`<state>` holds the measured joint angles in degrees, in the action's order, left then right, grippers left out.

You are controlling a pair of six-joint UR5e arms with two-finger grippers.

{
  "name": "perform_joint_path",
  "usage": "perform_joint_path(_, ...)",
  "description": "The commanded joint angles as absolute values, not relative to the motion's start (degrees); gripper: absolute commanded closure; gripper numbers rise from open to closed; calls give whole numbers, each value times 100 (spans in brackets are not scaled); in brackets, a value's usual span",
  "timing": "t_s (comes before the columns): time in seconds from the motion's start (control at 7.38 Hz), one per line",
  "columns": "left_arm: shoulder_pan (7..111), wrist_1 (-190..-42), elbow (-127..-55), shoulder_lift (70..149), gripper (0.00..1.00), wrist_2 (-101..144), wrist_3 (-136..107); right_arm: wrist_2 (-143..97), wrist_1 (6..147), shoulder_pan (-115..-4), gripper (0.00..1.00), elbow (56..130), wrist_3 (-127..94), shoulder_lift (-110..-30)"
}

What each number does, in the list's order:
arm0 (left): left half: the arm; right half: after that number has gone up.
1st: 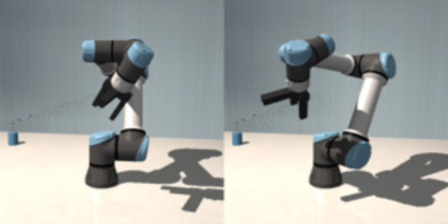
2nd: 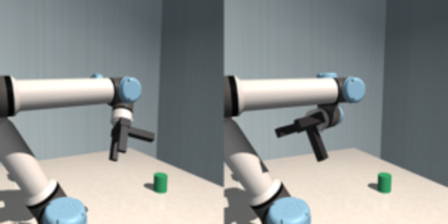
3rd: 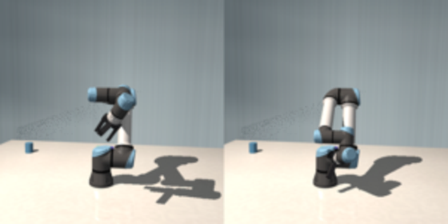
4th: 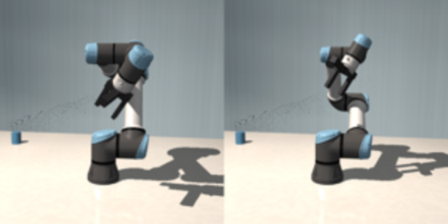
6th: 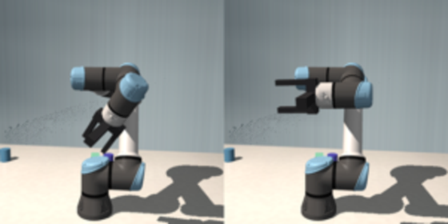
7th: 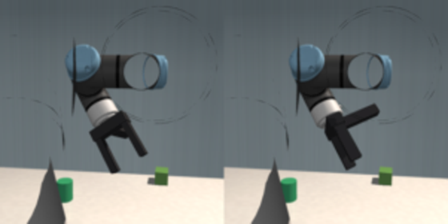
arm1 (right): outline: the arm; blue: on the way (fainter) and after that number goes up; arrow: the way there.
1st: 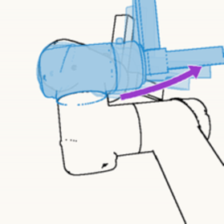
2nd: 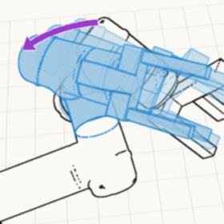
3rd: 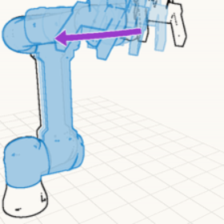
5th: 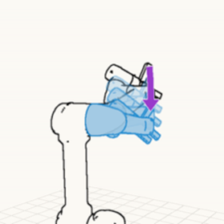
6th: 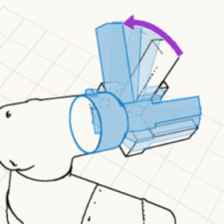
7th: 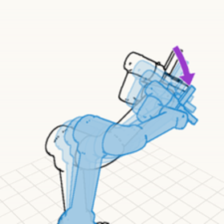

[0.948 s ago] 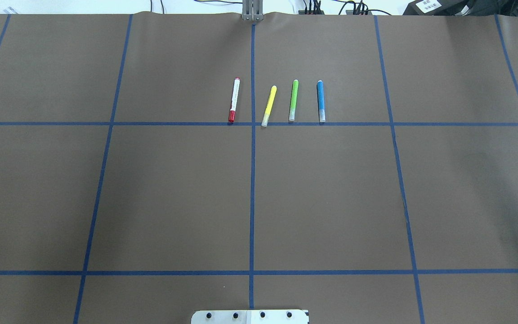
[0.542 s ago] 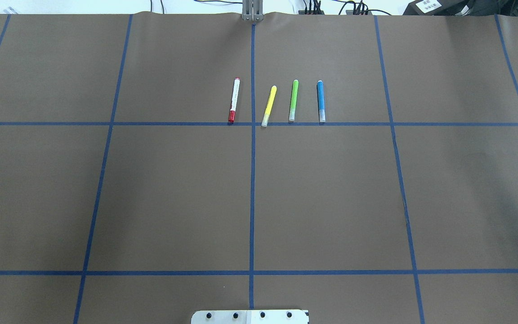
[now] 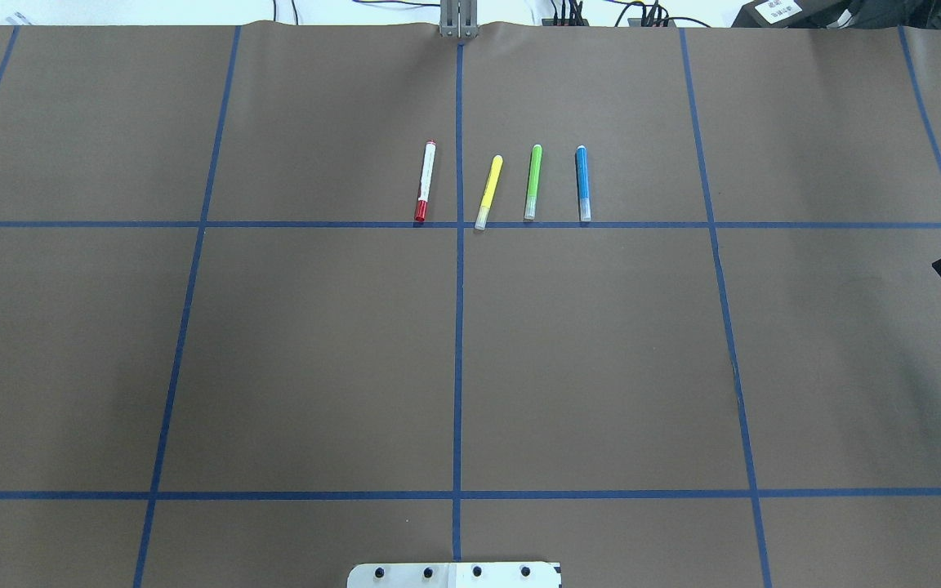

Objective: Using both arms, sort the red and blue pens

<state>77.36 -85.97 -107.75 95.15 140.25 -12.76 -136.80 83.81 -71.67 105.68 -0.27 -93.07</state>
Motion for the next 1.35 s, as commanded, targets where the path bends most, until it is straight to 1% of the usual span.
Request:
perform_joint_path(0.0,6544,-8604,-10749,10683,0,13975,-2552,-13684,8341,-7119,0,10556,-209,-9272)
perform_joint_path(0.14,6087,-8613,-10679,11140,0,13957,-3114,-13693,8341,-7119,0,10556,-237,-9281)
perform_joint_path(0.27,5717,-8622,-10444,11475,0,13713,-3355,-13667,8341,-7102,0,10556,-229,-9273)
perform_joint_path(0.41,5417,-8639,-10059,11879,0,13467,-3418,-13650,8332,-7093,0,10547,-220,-9272)
perform_joint_path(0.54,5179,-8796,-9350,12474,0,13456,-3454,-13580,8332,-6997,0,10547,-237,-9264)
perform_joint_path(0.68,5072,-9250,-8525,12933,0,13386,-3706,-13605,8323,-6979,0,10564,-237,-9229)
perform_joint_path(0.95,4642,-10507,-7546,13287,0,12510,-4122,-13588,8332,-6926,0,10564,-220,-9141)
perform_joint_path(1.08,4554,-10520,-6758,14011,1,12481,-4122,-13588,8323,-6917,0,10564,-220,-9141)
perform_joint_path(1.22,4466,-10521,-6115,14628,2,12411,-4122,-13588,8332,-6908,0,10556,-220,-9123)
